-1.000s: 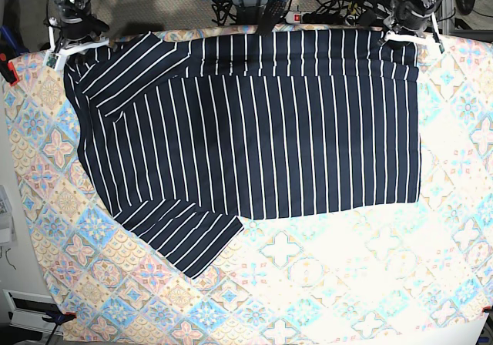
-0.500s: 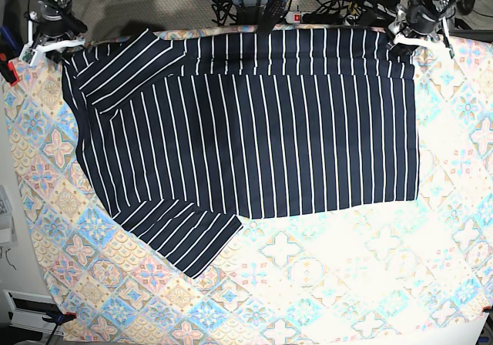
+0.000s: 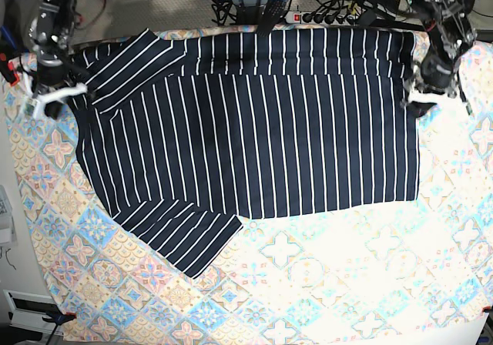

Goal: Fold the T-shirt properly

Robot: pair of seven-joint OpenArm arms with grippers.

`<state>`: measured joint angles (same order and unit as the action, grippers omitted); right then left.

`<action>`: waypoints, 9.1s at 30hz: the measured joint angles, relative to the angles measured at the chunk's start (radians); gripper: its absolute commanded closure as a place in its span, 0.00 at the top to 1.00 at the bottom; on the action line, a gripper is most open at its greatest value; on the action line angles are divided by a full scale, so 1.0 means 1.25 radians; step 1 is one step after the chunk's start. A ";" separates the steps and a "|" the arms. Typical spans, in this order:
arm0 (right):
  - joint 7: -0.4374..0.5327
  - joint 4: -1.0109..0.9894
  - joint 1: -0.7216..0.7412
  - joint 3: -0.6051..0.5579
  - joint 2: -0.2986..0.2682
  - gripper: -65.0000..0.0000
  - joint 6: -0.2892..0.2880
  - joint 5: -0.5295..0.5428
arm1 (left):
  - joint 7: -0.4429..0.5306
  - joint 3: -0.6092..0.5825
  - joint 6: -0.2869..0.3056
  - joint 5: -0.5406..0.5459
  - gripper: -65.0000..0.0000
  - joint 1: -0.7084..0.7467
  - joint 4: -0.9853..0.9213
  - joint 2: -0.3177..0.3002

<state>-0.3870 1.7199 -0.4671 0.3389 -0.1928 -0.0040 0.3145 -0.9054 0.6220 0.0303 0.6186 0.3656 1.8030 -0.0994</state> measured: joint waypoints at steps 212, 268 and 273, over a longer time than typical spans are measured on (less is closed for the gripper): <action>0.200 -0.945 0.724 -0.275 -0.109 0.23 -0.347 -0.245 | 0.135 -0.102 -0.003 -0.076 0.00 -0.109 -0.124 -0.018; 0.184 -0.957 0.724 -0.275 -0.088 0.01 -0.351 -0.246 | 0.136 -0.085 -0.005 -0.070 0.34 -0.286 -0.355 -0.078; 0.185 -0.957 0.722 -0.275 -0.089 0.01 -0.350 -0.246 | 0.096 -0.082 -0.006 -0.060 0.34 -0.283 -0.341 -0.077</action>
<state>-0.1558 0.5236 0.4355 -0.0044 -0.3038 -0.4416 0.0067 -0.7853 0.5194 0.0223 0.5434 0.0124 1.3769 -0.1959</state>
